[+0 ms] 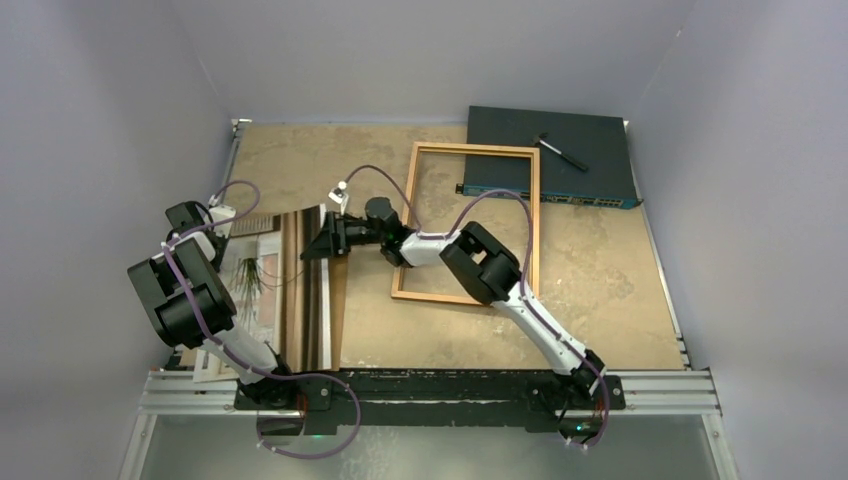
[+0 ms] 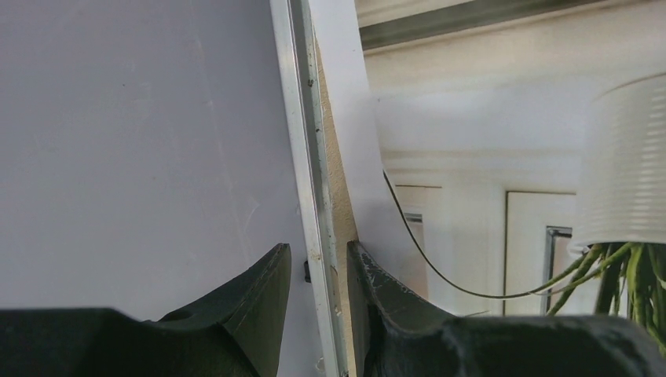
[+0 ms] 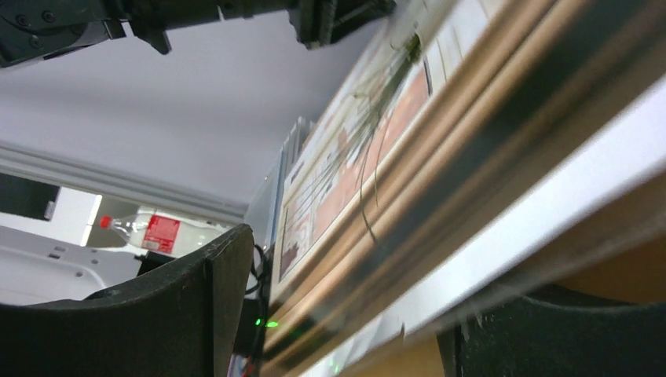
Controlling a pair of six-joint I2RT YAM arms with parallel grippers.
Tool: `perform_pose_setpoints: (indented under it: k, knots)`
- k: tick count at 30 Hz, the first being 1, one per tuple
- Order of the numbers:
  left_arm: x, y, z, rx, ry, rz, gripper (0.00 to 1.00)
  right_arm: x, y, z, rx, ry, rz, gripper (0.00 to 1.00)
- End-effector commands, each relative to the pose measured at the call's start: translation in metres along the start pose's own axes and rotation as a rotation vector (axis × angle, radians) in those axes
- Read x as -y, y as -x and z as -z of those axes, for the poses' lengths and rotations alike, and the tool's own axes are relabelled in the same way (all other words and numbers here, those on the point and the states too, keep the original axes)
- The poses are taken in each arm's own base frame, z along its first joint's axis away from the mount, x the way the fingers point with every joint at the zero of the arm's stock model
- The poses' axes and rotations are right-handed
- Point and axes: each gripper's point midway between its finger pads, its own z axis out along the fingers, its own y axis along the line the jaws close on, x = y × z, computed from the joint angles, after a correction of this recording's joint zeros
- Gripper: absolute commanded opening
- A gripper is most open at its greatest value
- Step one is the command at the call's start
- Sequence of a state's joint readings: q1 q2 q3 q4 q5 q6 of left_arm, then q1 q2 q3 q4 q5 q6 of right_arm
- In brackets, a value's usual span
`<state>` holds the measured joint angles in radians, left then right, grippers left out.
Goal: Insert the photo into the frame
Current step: Pick up the photo frame item at the center of the board.
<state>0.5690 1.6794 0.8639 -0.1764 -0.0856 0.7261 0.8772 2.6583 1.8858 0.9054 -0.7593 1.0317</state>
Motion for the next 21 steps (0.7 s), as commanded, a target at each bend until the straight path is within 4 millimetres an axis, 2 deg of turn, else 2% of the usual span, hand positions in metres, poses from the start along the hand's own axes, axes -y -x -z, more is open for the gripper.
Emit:
perform_pose_setpoints:
  k: [1,3,6,9,11,21]
  knots:
    - [0.089,-0.05,-0.001,-0.142,-0.338,0.036,0.32,-0.059,0.057,0.04,0.116,0.079,0.021,0.78]
    - [0.088,-0.047,0.002,-0.134,-0.343,0.041,0.32,-0.06,0.064,0.058,0.162,0.08,-0.007,0.75]
    - [0.088,-0.042,0.006,-0.121,-0.352,0.043,0.32,-0.062,0.065,0.068,0.177,0.087,-0.028,0.71]
    - [0.089,-0.035,0.01,-0.106,-0.357,0.041,0.32,-0.064,0.067,0.067,0.194,0.105,-0.041,0.67]
    - [0.091,-0.031,0.014,-0.095,-0.362,0.035,0.32,-0.065,0.064,0.069,0.187,0.13,-0.075,0.6]
    - [0.105,-0.034,0.012,-0.104,-0.391,0.031,0.32,-0.074,0.063,0.071,0.18,0.134,-0.074,0.5]
